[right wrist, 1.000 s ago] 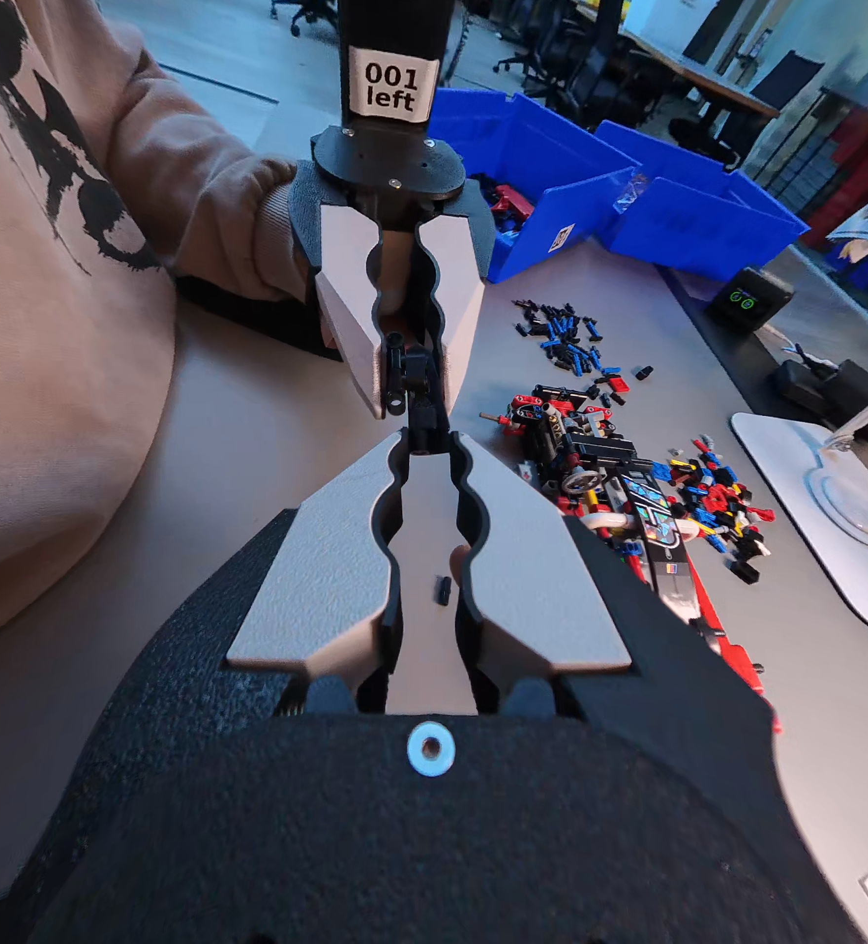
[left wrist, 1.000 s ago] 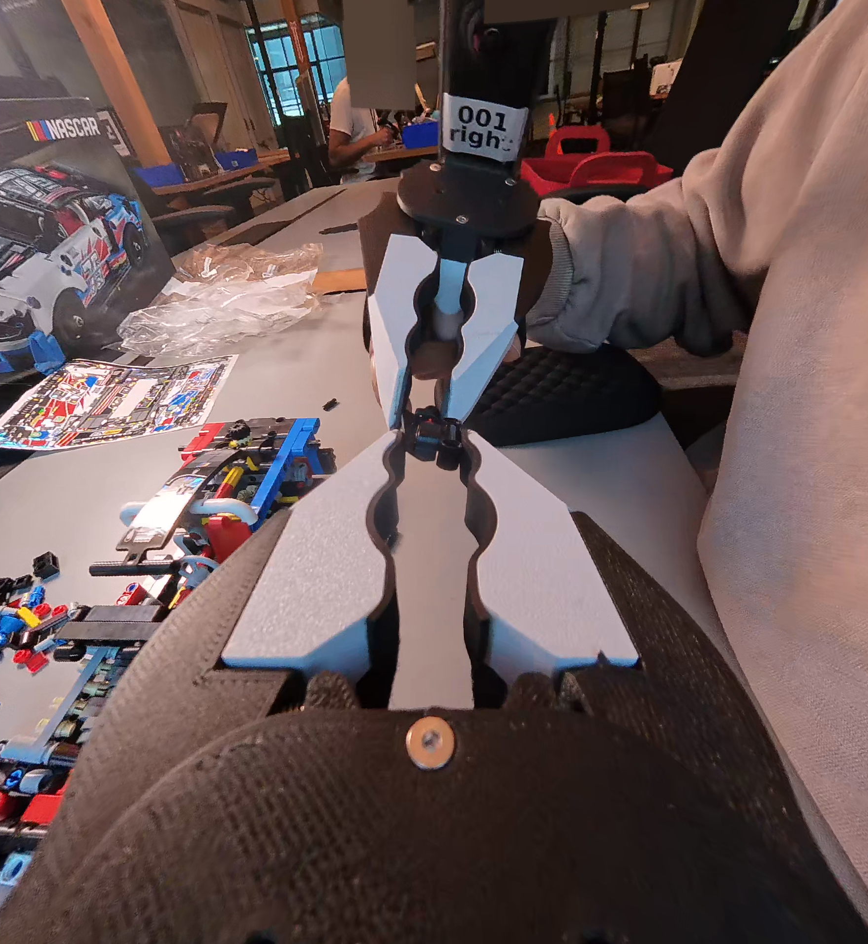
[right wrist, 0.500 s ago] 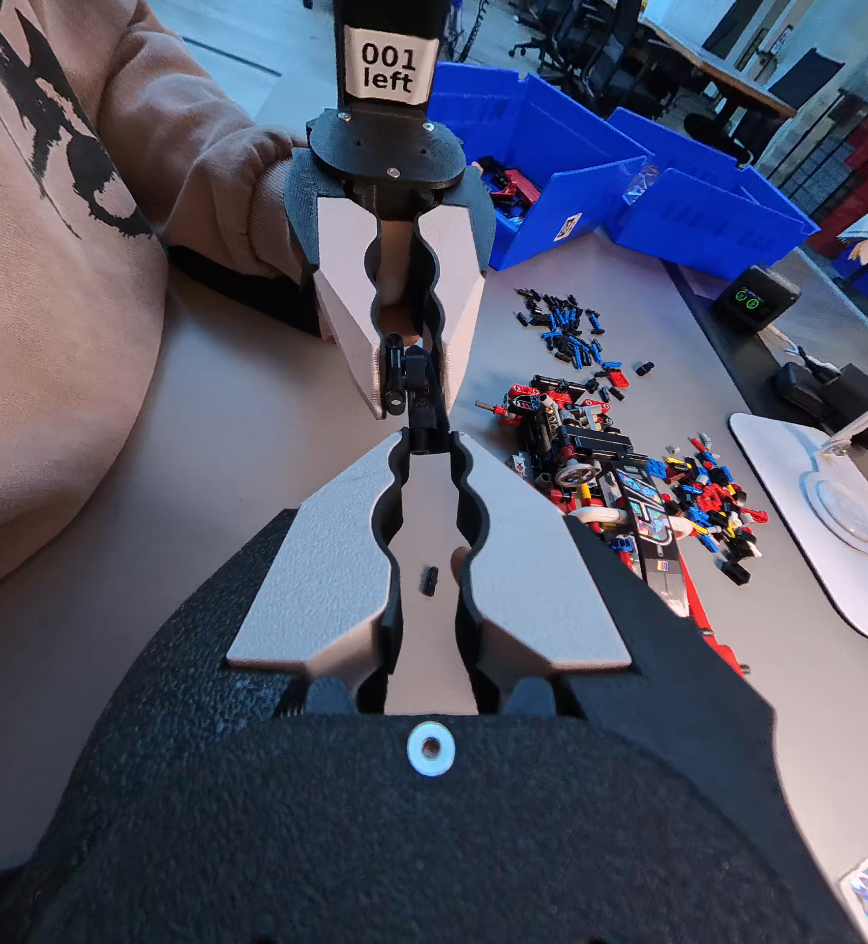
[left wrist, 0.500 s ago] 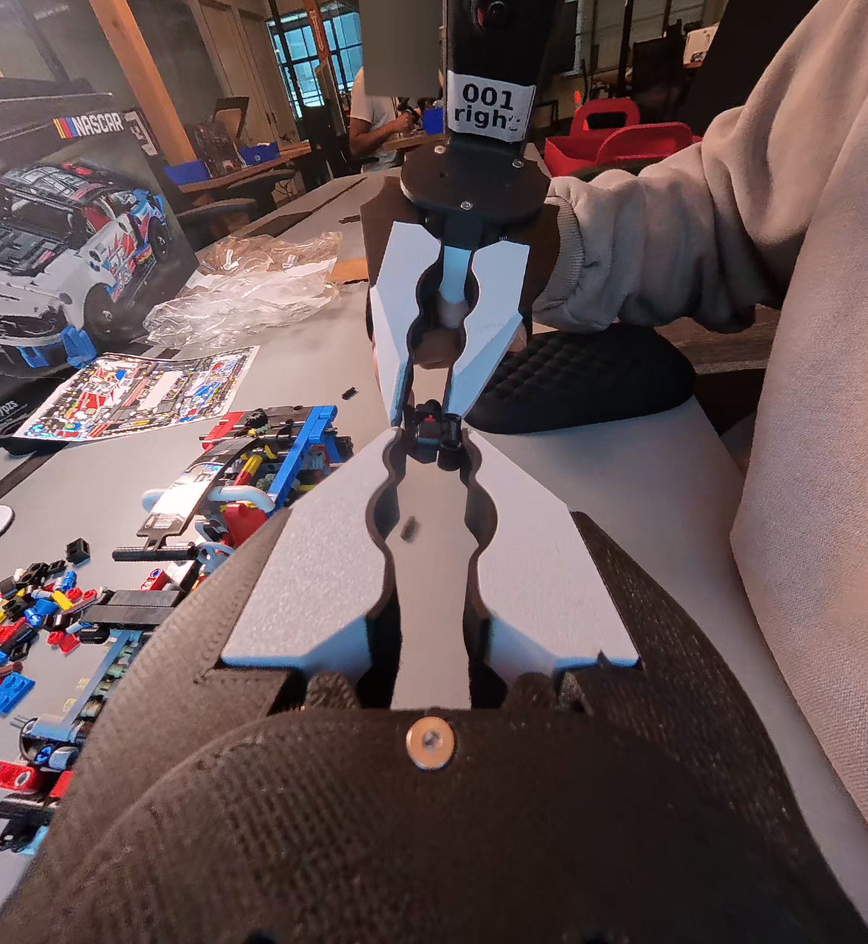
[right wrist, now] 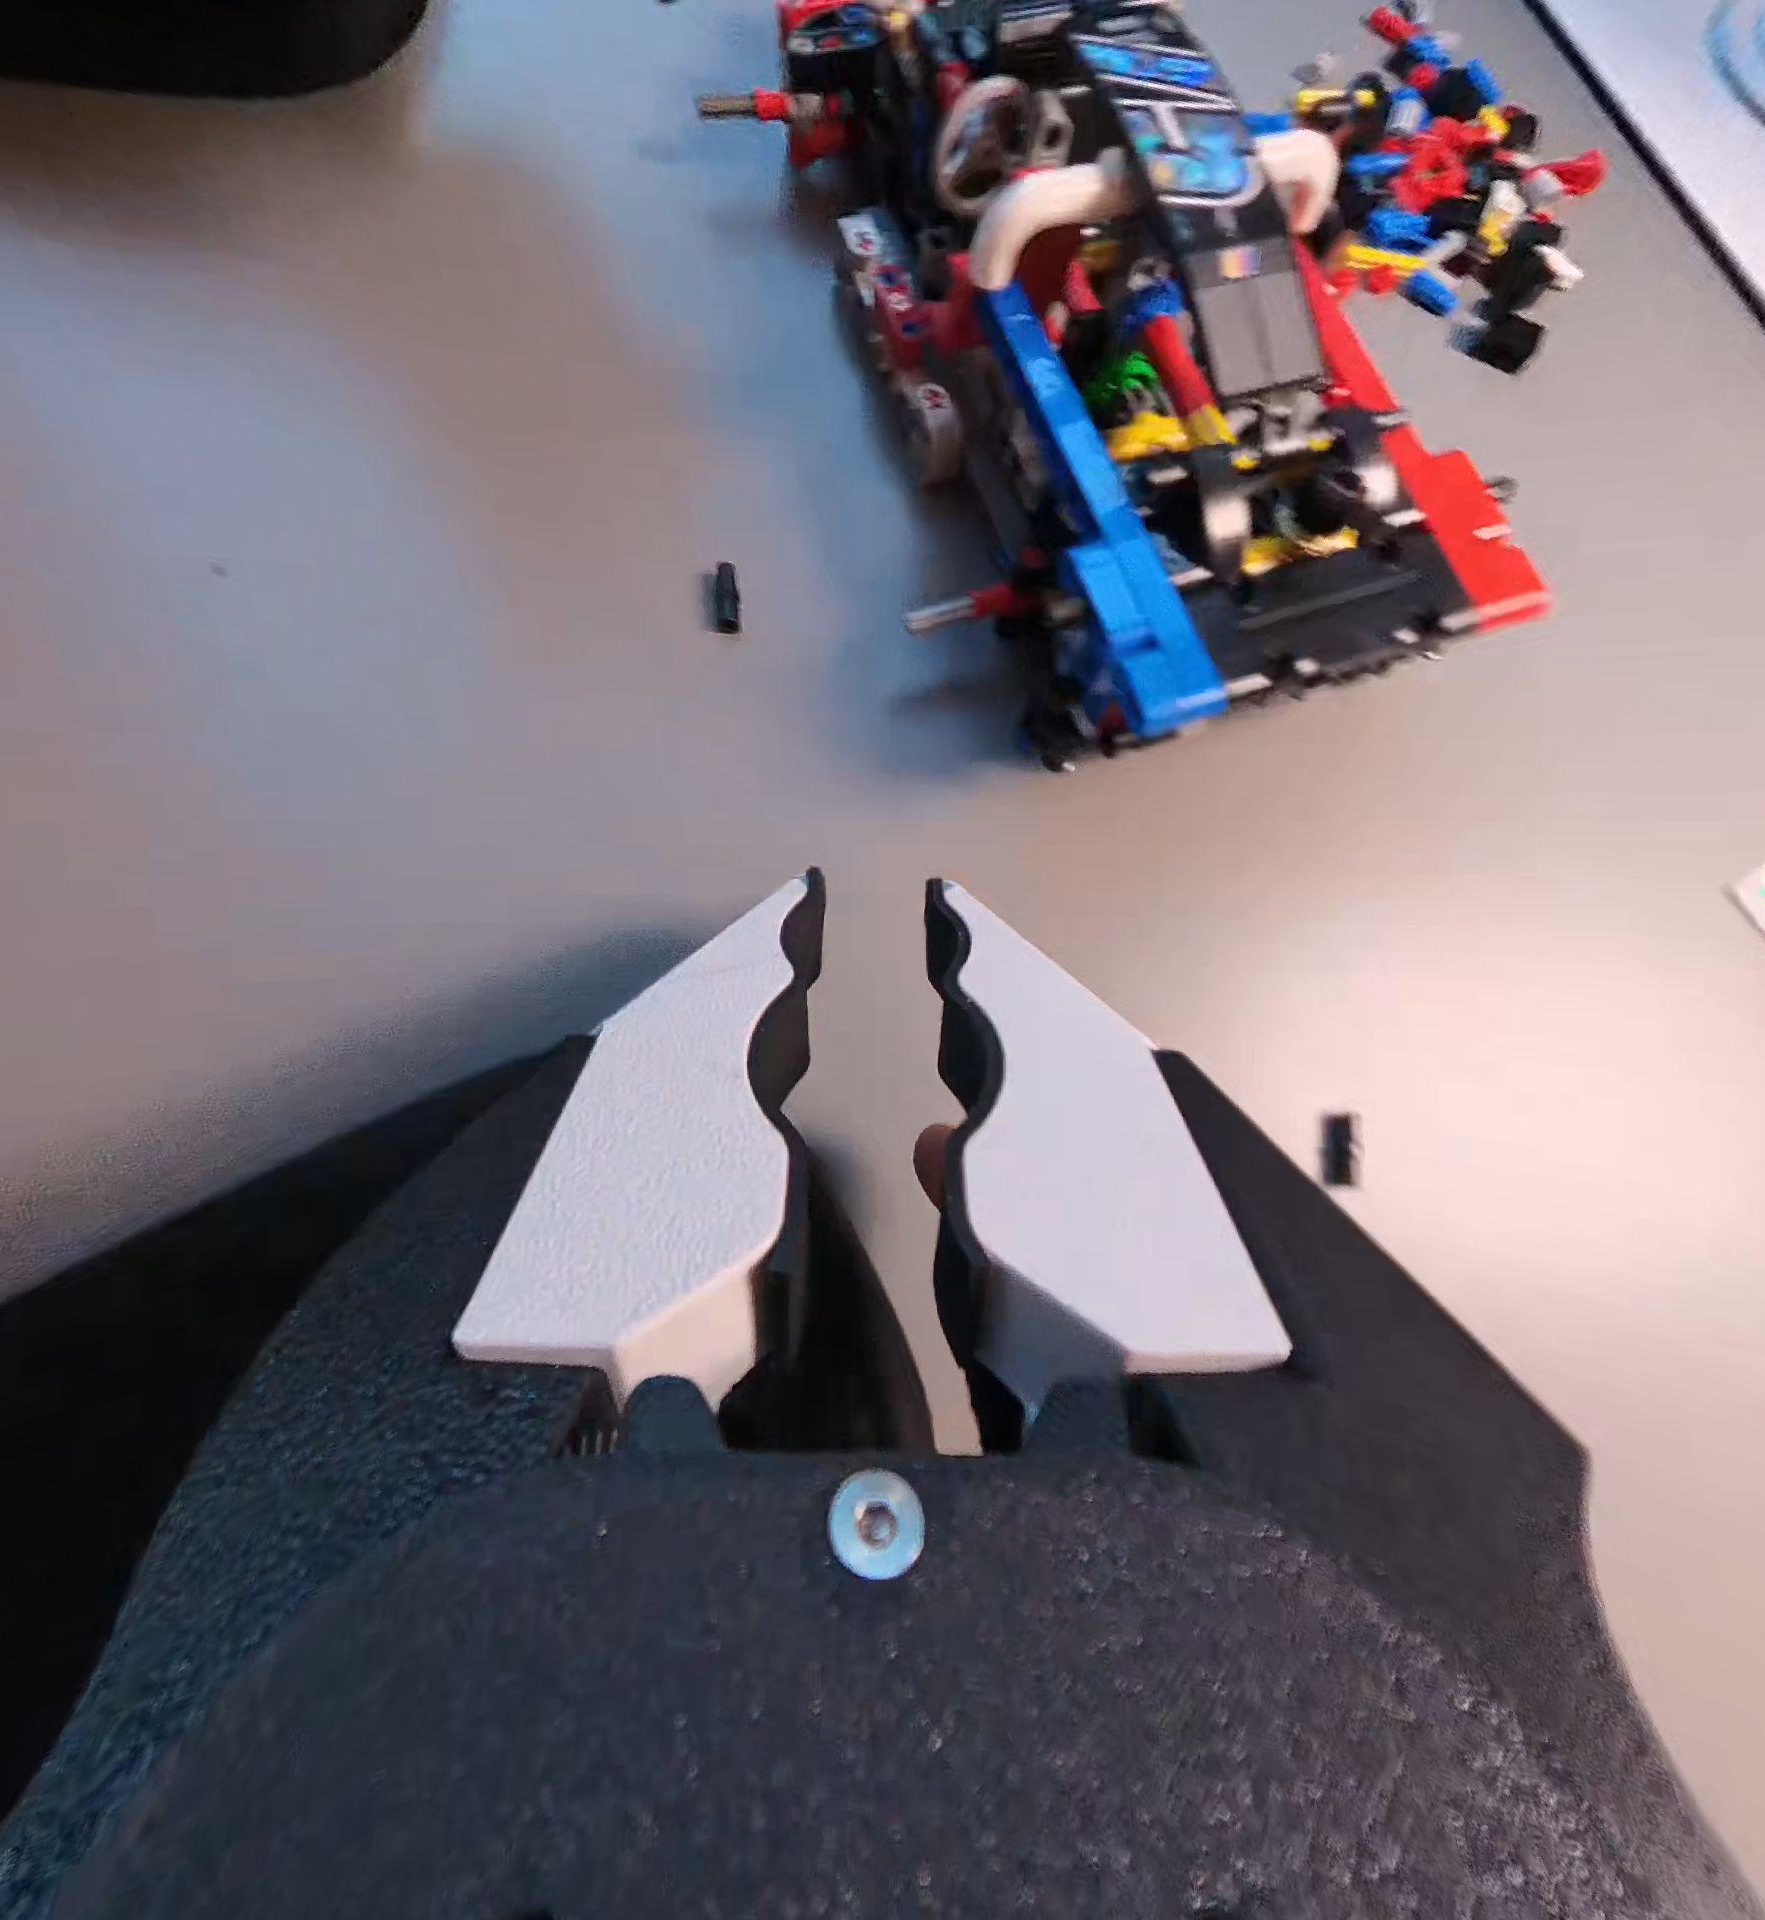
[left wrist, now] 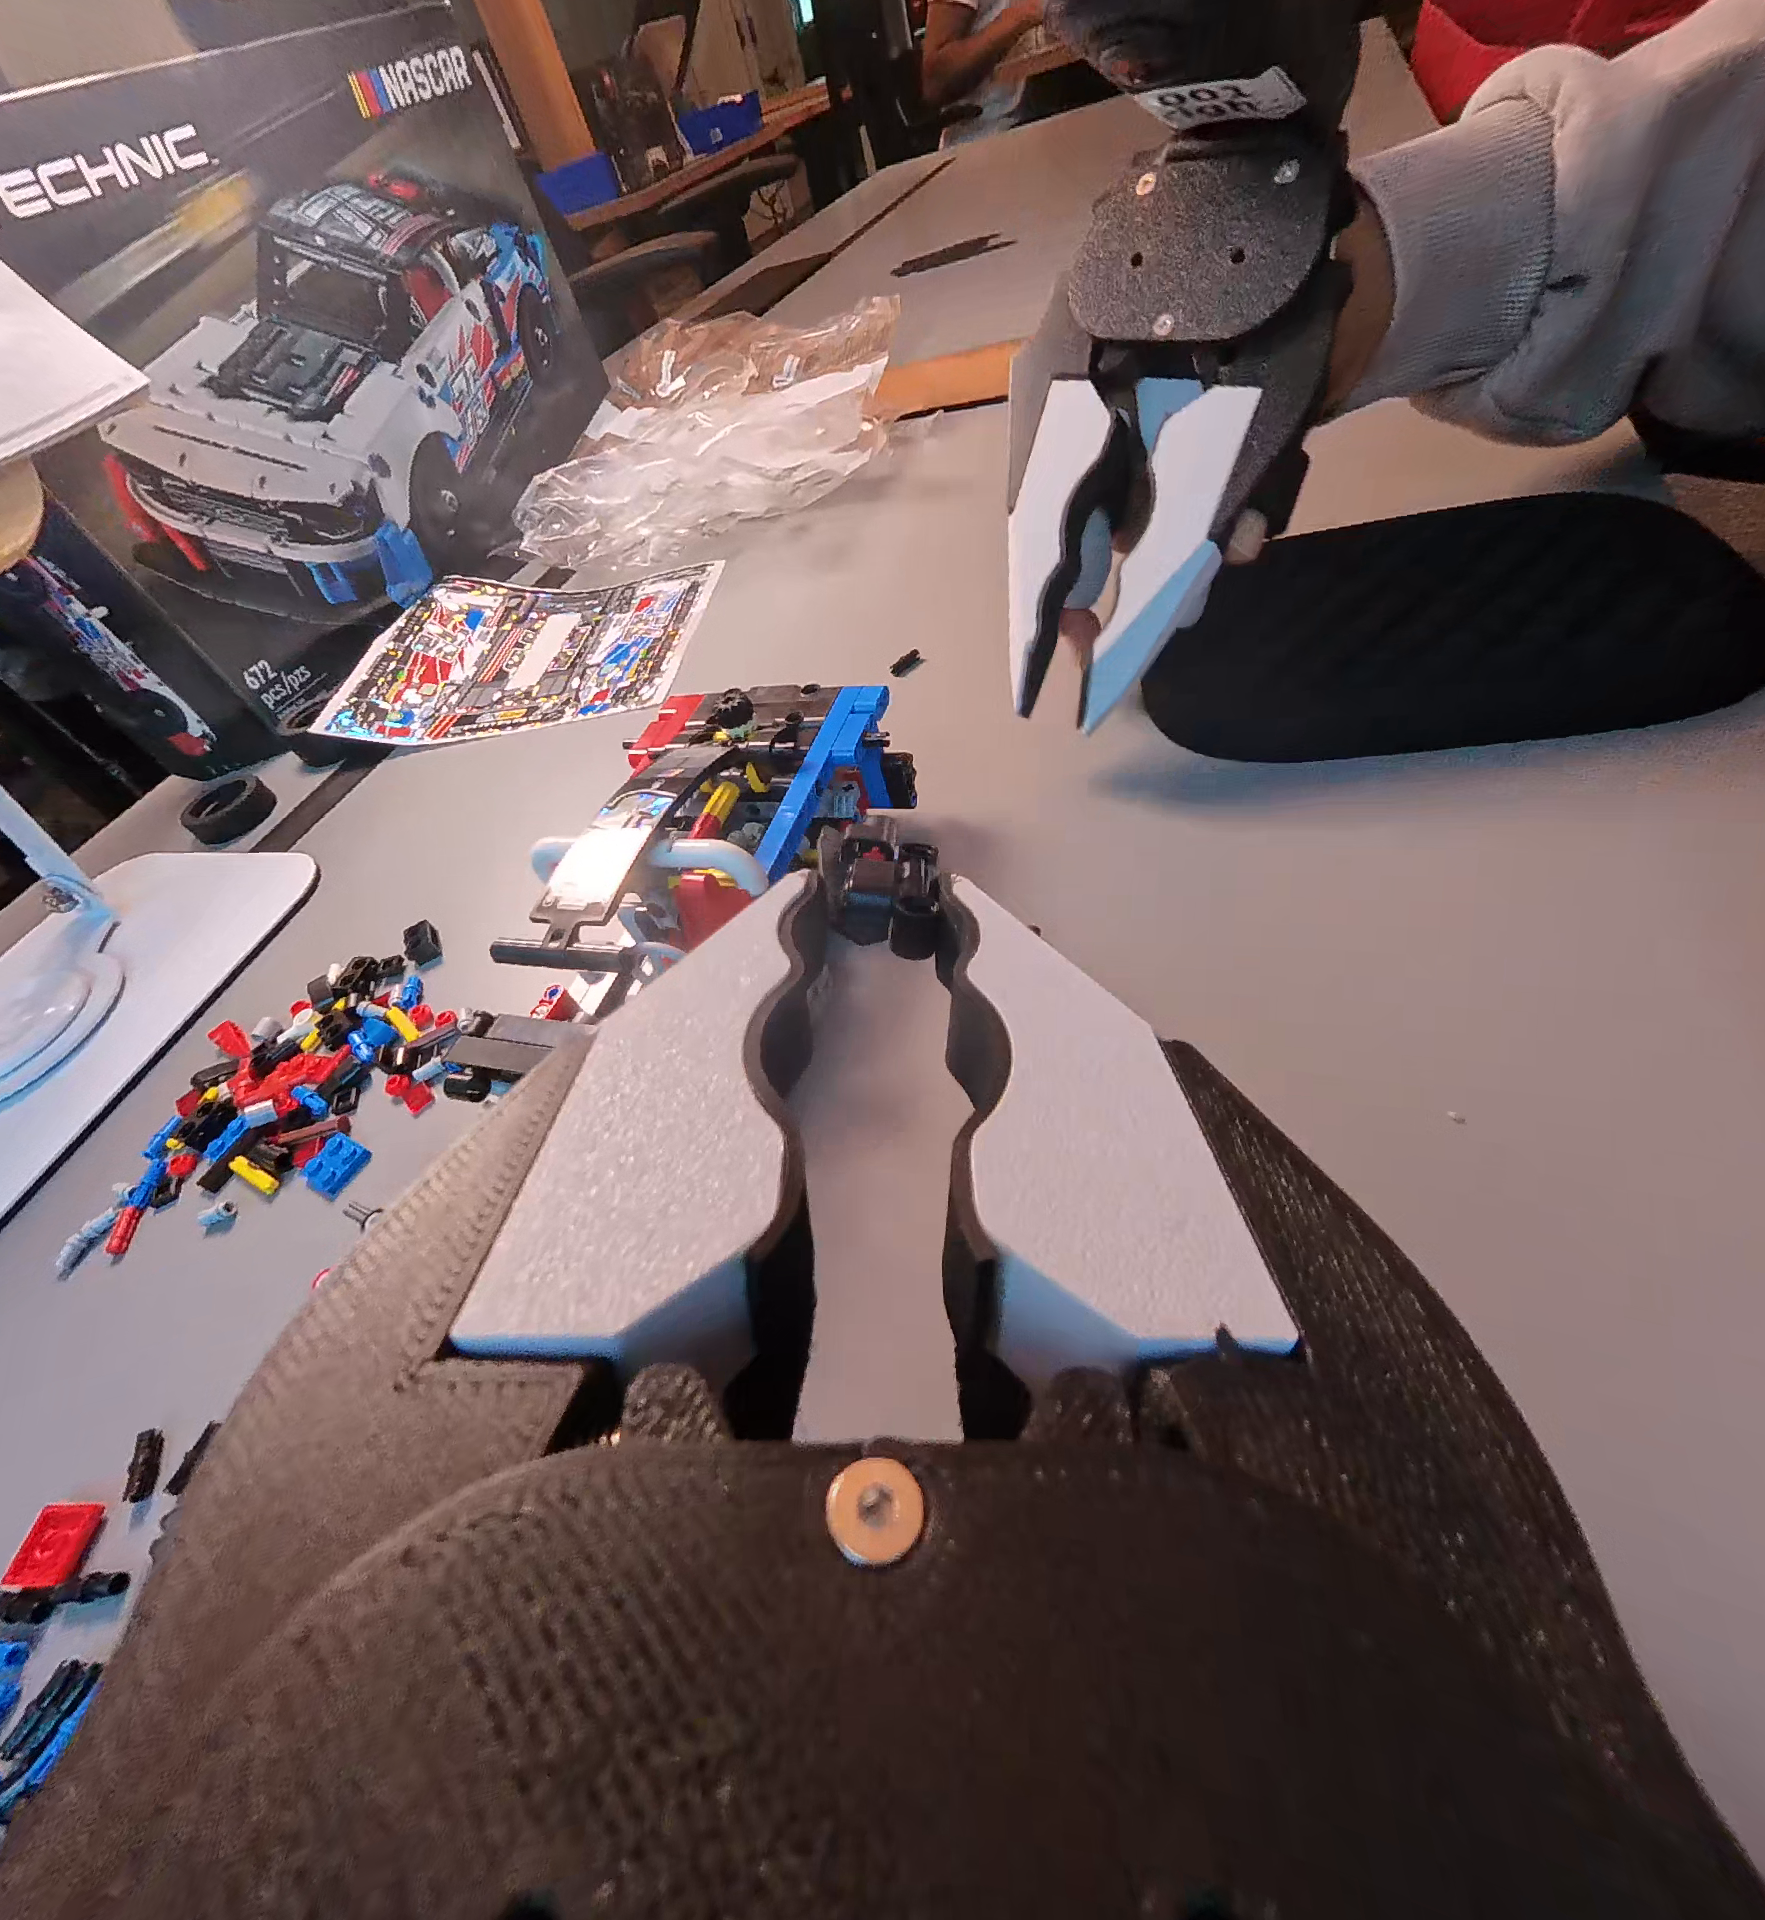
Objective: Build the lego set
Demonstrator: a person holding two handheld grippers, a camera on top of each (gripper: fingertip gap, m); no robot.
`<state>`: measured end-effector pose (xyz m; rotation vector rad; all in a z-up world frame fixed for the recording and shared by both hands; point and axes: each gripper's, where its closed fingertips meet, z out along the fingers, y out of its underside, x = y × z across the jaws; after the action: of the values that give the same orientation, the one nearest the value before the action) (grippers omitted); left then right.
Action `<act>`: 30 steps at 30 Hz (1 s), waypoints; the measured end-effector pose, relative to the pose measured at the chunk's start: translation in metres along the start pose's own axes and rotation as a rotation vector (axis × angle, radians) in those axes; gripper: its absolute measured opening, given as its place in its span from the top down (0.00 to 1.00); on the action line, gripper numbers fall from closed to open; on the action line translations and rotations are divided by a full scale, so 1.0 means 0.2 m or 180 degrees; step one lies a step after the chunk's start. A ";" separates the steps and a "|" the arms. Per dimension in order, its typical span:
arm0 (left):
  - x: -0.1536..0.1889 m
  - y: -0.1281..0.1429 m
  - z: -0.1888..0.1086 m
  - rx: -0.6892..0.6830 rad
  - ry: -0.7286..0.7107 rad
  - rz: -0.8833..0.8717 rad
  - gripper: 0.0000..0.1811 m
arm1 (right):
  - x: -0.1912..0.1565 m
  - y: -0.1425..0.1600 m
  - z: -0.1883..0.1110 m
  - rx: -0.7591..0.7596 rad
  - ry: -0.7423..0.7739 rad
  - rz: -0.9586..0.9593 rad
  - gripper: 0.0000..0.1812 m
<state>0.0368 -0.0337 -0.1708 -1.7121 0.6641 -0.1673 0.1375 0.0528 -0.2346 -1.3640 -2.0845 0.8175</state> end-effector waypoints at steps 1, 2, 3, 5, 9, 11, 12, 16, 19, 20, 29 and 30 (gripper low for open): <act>0.00 0.01 0.01 -0.0030 -0.0005 -0.0012 0.90 | -0.04 -0.02 0.05 -0.0034 -0.0049 -0.0055 0.90; 0.00 0.02 0.01 -0.0064 0.0002 -0.0023 0.90 | -0.09 -0.04 0.10 -0.0076 -0.0121 -0.0119 0.89; 0.00 0.03 0.02 -0.0090 0.0012 -0.0029 0.90 | -0.12 -0.06 0.15 -0.0122 -0.0182 -0.0175 0.89; 0.00 0.06 0.03 -0.0142 0.0023 -0.0042 0.90 | -0.14 -0.10 0.22 -0.0184 -0.0228 -0.0258 0.88; 0.02 0.07 0.04 -0.0188 0.0063 -0.0050 0.90 | -0.17 -0.17 0.31 -0.0280 -0.0362 -0.0333 0.88; 0.02 0.08 0.04 -0.0217 0.0082 -0.0044 0.90 | -0.17 -0.17 0.33 -0.0351 -0.0371 -0.0413 0.89; 0.03 0.08 0.05 -0.0224 0.0091 -0.0044 0.90 | -0.17 -0.18 0.34 -0.0366 -0.0386 -0.0432 0.90; 0.04 0.09 0.05 -0.0239 0.0118 -0.0041 0.90 | -0.19 -0.20 0.37 -0.0420 -0.0417 -0.0505 0.98; 0.04 0.09 0.05 -0.0274 0.0133 -0.0044 0.90 | -0.18 -0.20 0.37 -0.0490 -0.0419 -0.0531 0.98; 0.04 0.10 0.05 -0.0292 0.0131 -0.0049 0.90 | -0.16 -0.20 0.36 -0.0521 -0.0341 -0.0546 0.98; 0.07 0.17 0.08 -0.0635 0.0238 -0.0300 0.90 | -0.15 -0.57 0.13 -0.0032 0.0226 -0.1946 0.99; 0.08 0.18 0.08 -0.0681 0.0246 -0.0336 0.90 | -0.17 -0.55 0.16 -0.0067 0.0223 -0.2105 0.99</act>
<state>0.0450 -0.0319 -0.2114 -1.9559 0.6676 -0.2446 0.0597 -0.0206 -0.1811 -0.6151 -2.2759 0.4538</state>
